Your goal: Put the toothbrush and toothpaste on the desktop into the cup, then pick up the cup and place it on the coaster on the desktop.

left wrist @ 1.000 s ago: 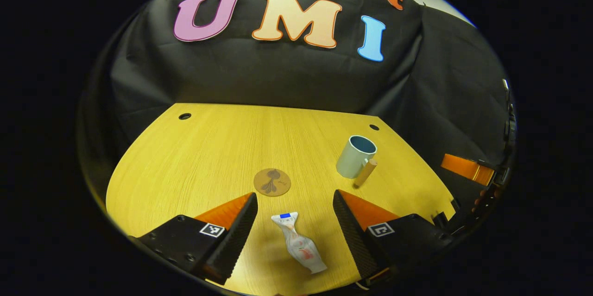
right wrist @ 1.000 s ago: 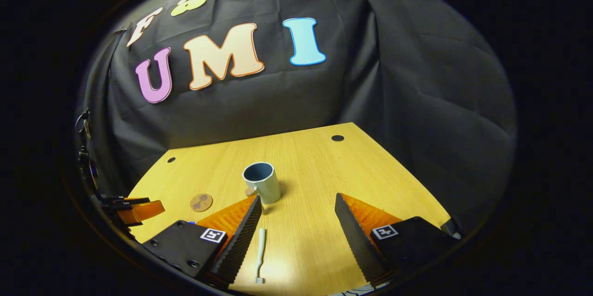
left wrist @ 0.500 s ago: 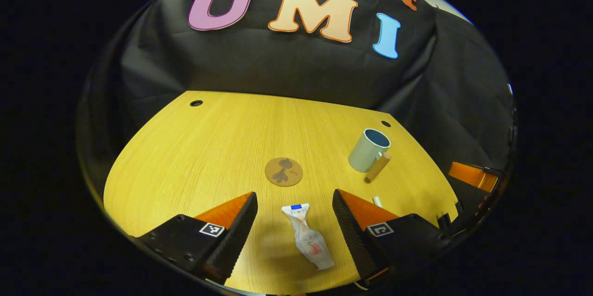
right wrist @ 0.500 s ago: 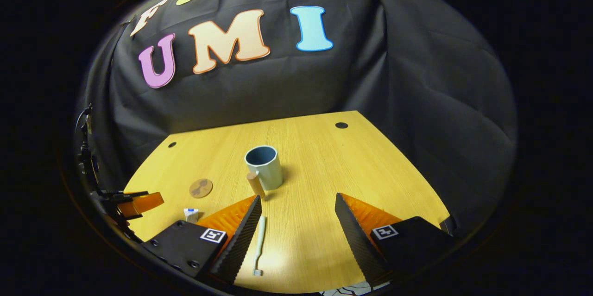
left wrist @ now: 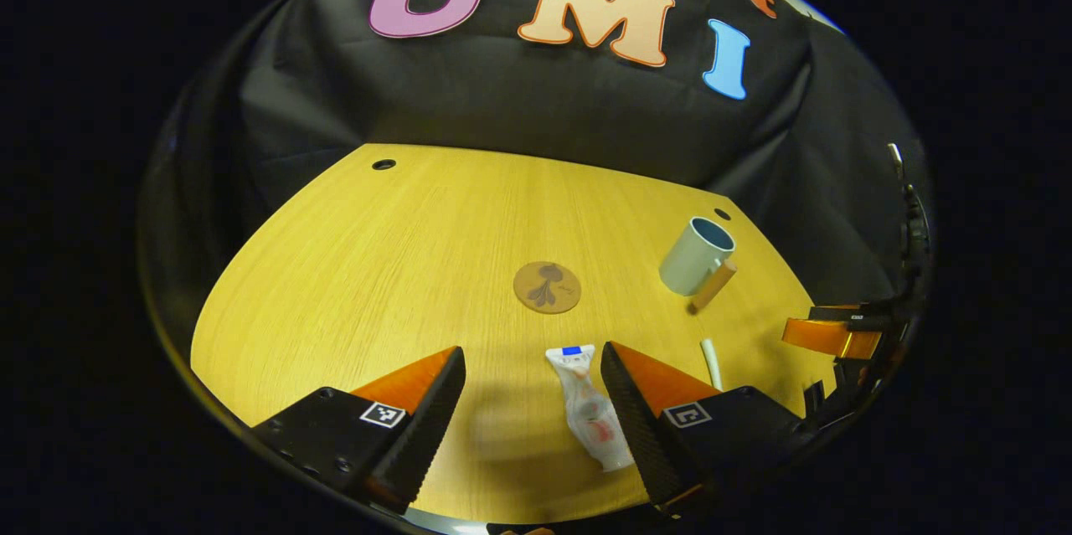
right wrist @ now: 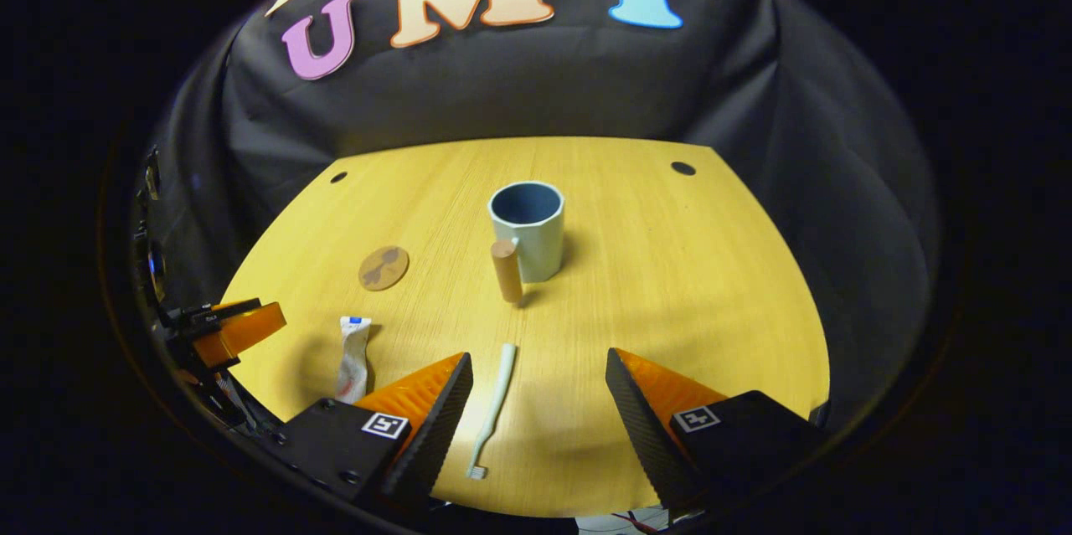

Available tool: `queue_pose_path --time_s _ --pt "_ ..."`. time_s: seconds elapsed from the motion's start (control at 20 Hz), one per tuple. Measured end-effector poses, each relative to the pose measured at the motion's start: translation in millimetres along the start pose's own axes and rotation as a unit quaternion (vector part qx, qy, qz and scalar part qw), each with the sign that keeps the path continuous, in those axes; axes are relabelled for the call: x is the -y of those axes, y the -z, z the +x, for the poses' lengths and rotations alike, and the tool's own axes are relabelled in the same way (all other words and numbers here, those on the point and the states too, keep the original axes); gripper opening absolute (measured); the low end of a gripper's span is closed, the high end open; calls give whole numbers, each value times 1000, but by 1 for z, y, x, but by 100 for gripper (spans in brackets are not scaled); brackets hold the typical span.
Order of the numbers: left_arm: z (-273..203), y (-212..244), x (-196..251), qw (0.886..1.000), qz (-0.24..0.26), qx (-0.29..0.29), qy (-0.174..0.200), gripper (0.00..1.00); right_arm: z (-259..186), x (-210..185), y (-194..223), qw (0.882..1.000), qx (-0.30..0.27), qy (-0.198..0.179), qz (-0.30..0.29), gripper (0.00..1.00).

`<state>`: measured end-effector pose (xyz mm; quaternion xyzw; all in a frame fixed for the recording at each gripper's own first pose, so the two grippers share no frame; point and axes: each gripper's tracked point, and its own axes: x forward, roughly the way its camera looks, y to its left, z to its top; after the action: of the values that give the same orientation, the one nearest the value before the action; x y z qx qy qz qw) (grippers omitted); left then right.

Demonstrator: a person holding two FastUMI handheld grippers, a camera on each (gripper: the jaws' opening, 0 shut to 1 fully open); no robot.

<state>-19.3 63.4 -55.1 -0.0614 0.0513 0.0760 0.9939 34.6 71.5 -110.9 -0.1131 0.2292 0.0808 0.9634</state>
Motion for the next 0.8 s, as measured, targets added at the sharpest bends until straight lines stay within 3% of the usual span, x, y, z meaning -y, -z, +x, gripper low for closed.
queue_pose_path --time_s 0.2,0.25,0.3,0.55,0.65,0.7,0.75,0.8 --pt "-1 11 -11 1000 -8 -13 -16 95 33 -18 13 997 -78 -17 4 94" --pt "-1 14 -14 1000 -12 -17 -19 95 41 -22 14 995 -93 -20 9 99" --pt "-2 17 -16 999 -16 -20 -22 95 46 -24 15 994 -105 -22 14 94" --pt "-3 27 -35 998 -25 -39 -42 95 73 -25 29 986 -168 -7 12 97" --pt "-1 28 -39 997 -30 -42 -53 95 80 -24 39 981 -192 2 11 92" --pt "-1 27 -41 997 -32 -41 -57 95 83 -23 42 980 -200 6 9 82" --pt "-1 25 -44 997 -31 -39 -59 95 85 -22 44 979 -206 9 5 86" --pt "-2 23 -47 997 -29 -39 -61 95 86 -23 45 977 -211 9 1 72"
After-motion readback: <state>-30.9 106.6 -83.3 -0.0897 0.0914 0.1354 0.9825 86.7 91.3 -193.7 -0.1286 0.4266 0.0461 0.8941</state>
